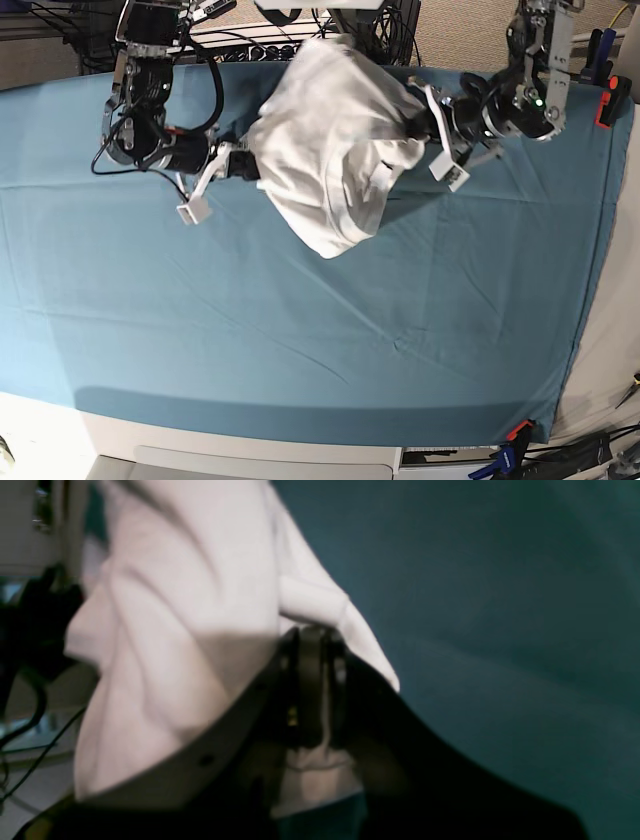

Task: Fold the T-shirt properly
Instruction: 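Grasp the folded shirt's sides with both grippers and lift it, then lower the shirt bundle and release it with the left gripper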

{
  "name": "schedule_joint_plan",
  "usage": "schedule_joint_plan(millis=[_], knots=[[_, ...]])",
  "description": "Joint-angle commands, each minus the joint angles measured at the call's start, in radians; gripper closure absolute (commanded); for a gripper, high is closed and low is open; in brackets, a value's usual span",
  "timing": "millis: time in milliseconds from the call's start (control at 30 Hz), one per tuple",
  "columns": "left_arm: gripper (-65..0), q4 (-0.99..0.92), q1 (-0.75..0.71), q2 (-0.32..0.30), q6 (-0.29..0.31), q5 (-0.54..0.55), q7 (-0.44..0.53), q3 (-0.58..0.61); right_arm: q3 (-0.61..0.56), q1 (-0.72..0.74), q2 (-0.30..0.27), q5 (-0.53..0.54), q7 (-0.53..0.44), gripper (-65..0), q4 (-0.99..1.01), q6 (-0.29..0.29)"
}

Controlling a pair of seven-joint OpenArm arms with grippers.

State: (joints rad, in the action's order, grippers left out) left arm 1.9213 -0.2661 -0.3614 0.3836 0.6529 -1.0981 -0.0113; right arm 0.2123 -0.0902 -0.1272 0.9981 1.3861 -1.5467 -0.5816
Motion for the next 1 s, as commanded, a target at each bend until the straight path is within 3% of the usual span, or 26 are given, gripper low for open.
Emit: schedule_joint_plan(millis=[0,167,367,467,667,967], knots=[[0.0,0.014,0.022,-0.018,-0.011,0.000,0.026,-0.005,-0.002,-0.009,-0.003,0.035,0.010,0.0,-0.031,-0.017],[0.0,0.012,0.079,-0.056,-0.021,-0.009,0.040,-0.005,-0.002,-0.095,-0.003,0.022,0.010,0.0,-0.179,-0.032],[0.0,-0.015,0.123,-0.057,-0.021,-0.006,0.053,-0.004,-0.002,-0.232,-0.003,-0.140,0.010,0.0,-0.424,-0.031],[0.0,-0.042,0.146,-0.056,-0.021,0.009,0.052,-0.003,-0.002,-0.298,-0.002,-0.171,0.010,0.0,-0.494,-0.029],[0.0,-0.061,0.194,-0.051,-0.021,0.003,0.060,0.052,-0.002,-0.376,-0.002,-0.169,0.010,0.0,-0.515,-0.027],[0.0,-0.062,0.293,-0.032,-0.023,-0.059,0.080,0.198,-0.002,-0.377,0.003,-0.157,-0.019,0.0,-0.515,-0.026]])
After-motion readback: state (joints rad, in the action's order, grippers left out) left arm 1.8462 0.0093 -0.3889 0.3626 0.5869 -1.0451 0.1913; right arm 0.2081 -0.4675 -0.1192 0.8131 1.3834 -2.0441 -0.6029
